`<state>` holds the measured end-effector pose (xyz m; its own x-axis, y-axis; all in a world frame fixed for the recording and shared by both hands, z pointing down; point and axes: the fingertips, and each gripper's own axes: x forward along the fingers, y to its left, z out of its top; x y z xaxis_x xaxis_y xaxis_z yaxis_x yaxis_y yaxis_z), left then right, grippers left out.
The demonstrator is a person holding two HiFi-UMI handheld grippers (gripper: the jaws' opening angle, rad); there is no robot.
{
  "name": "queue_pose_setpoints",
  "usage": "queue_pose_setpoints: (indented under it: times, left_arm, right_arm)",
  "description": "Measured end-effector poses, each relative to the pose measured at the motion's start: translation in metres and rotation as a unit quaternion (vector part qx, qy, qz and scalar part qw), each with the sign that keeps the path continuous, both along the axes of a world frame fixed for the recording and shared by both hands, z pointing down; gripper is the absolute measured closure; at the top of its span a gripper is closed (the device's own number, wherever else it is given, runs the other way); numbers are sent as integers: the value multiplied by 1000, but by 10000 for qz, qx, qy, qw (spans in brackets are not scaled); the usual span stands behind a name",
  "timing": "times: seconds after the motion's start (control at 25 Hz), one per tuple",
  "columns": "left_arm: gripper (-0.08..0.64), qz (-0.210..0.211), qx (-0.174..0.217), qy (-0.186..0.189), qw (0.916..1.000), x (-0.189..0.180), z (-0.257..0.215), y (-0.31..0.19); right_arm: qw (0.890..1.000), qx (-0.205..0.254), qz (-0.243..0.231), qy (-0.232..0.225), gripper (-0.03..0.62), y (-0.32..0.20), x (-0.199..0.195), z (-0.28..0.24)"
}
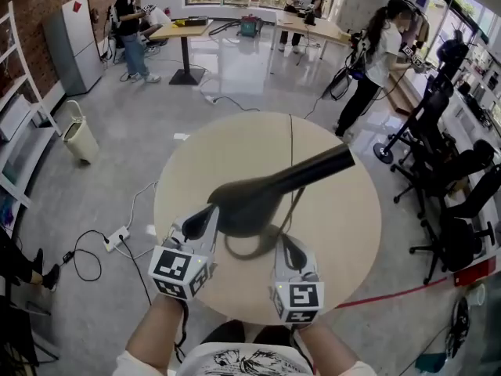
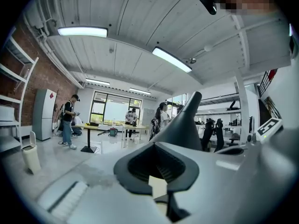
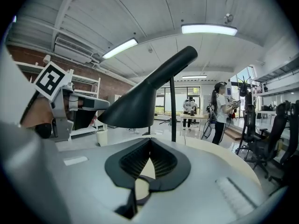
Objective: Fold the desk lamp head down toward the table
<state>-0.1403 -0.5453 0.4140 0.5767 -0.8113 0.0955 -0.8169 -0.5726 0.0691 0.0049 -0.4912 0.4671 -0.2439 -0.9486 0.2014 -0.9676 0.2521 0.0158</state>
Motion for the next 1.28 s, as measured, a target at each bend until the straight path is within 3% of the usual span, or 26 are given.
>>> queue_pose_setpoints:
  times: [0.32, 0.48, 0.68, 0.76, 1.0, 1.28]
  left_arm:
    - [555, 419, -350, -26, 9985, 32, 39, 4]
    - [555, 382, -364, 235, 9983, 31, 42, 3]
    - [554, 423, -408, 166, 9981, 37, 34, 5]
    - [554, 391, -389, 251, 9982, 37, 21, 8]
    - [554, 174, 286, 75, 9994, 44, -22, 55]
    - [554, 67, 120, 225, 9997, 70, -8, 153]
  right_arm:
    - [9995, -170, 264, 78, 583, 5, 19, 21]
    - [9990, -210, 368, 104, 583, 5, 28, 25]
    - [9986, -160, 476, 134, 583, 4, 42, 12]
    - [9991, -81, 406, 127, 583, 4, 43, 1]
    - [9996, 268, -52, -39, 583, 32, 32, -31]
    - [9964, 529, -648, -146, 583, 108, 34, -45]
